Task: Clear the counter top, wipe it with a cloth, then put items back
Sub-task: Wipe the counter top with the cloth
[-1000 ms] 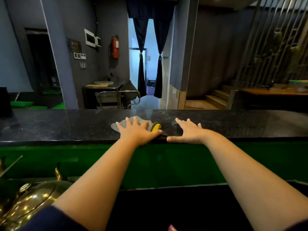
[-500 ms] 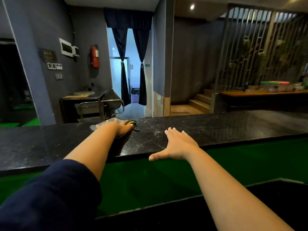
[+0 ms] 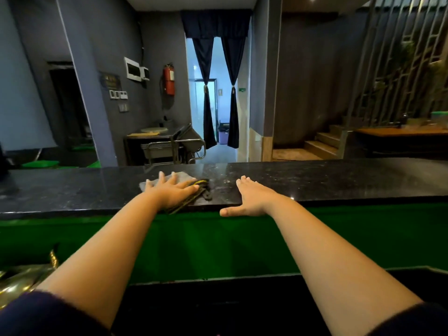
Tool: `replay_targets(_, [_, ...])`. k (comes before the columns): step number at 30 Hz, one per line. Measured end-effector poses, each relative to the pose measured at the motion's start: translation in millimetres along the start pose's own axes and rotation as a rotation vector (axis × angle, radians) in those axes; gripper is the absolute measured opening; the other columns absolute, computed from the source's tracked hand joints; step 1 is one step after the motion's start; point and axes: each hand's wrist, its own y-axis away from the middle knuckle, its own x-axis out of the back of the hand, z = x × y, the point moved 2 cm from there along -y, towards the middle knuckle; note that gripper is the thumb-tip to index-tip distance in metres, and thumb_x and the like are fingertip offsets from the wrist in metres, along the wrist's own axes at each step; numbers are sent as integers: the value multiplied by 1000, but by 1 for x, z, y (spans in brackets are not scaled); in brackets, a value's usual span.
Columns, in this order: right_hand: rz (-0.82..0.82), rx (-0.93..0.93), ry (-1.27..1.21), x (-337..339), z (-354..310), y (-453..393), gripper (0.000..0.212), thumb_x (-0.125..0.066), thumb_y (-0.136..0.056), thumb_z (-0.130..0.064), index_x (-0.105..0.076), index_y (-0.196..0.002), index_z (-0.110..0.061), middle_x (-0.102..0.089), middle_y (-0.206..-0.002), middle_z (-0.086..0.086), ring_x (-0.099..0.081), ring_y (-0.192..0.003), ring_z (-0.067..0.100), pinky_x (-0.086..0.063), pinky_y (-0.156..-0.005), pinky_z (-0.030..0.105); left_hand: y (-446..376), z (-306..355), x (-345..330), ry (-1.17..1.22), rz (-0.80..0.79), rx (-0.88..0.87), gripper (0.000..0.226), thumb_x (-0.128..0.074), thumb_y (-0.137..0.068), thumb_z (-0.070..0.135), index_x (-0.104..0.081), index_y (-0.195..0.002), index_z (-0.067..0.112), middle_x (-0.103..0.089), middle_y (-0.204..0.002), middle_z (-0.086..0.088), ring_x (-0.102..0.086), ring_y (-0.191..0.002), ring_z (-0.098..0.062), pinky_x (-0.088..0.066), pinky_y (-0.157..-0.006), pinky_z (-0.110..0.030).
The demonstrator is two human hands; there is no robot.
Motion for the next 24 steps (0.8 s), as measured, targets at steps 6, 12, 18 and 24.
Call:
replay_targets(6, [21,-35,-6,2,58,19,125,-45,-67,-86,-5,-154,-6,0,-163,12,0,-150,26,-9,-121,44,-3,21,1,105,21,231,78,-17,-81,82,-9,-150,46,1,-162,3,3,-148,-29,6,-111,-66])
replay_targets(12, [-6,39,27,1,61,0,132,-46,-62,-90,-5,-154,-3,-3,-162,15,-2,-150,28,-9,-121,45,21,102,-14,12,83,28,62,-17,-92,68,-9,-149,45,-3,-161,5,-1,-148,-24,1,-115,-58])
replay_targets(18, [-92,124,-13,7,71,-13,131,-55,-61,-86,0,-155,-13,5,-163,11,5,-150,27,-3,-121,48,2,69,-6,45,31,145,63,-15,-88,74,-9,-147,51,-2,-162,4,3,-148,-30,8,-110,-67])
replay_targets(24, [-106,118,-64,5,75,-25,145,-59,-52,-89,6,-154,-10,11,-162,8,11,-149,24,4,-121,44,-76,37,6,100,14,307,75,-20,-90,70,-1,-153,34,0,-162,-3,1,-148,-29,1,-116,-58])
